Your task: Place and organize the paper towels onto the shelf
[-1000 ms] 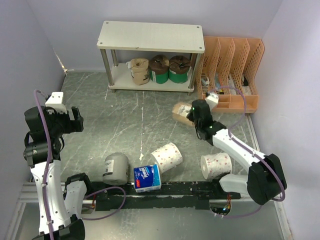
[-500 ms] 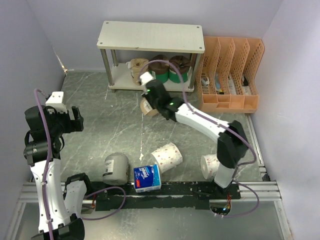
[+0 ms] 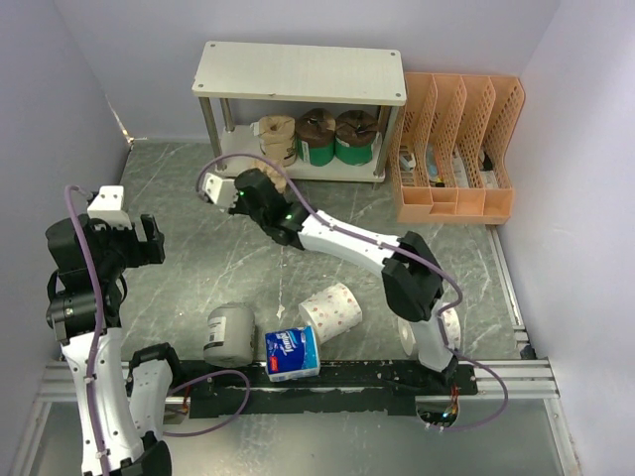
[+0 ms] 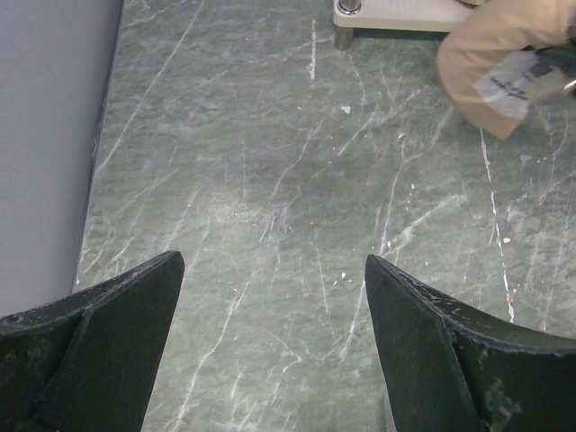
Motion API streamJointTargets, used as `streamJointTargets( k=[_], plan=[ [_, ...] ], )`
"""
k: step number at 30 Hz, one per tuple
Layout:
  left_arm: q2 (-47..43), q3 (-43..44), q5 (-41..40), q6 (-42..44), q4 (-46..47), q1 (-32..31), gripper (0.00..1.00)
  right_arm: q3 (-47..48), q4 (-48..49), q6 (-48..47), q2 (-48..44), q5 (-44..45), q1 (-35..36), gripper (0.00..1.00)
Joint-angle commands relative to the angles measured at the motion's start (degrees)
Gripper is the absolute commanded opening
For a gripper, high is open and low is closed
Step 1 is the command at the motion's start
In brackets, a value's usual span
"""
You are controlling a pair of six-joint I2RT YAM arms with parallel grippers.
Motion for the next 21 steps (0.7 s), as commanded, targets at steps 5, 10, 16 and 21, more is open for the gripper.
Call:
streamJointTargets(
  k=[5, 10, 16, 21],
  plan=[
    [-1.92, 0.64, -0.96, -0.17, 0.40, 0.48, 0.94, 0.34, 20.68, -18.39, 4.98, -5.09, 0.51, 0.00],
    [-2.61, 0.64, -1.13, -0.23, 0.43, 0.47, 0.94, 2.38, 27.81, -26.68, 9.49, -6.71, -1.17, 0.00],
    [-3.02, 0.64, -1.41, -0.34, 0.53, 0.49, 0.94, 6.22, 31.48, -31.24, 13.17, -11.11, -4.26, 0.00],
    [-3.71, 0.38, -2.23, -0.52, 0.87, 0.50, 0.94, 11.32, 30.80, -29.63, 16.73, -12.83, -6.21, 0.00]
  ],
)
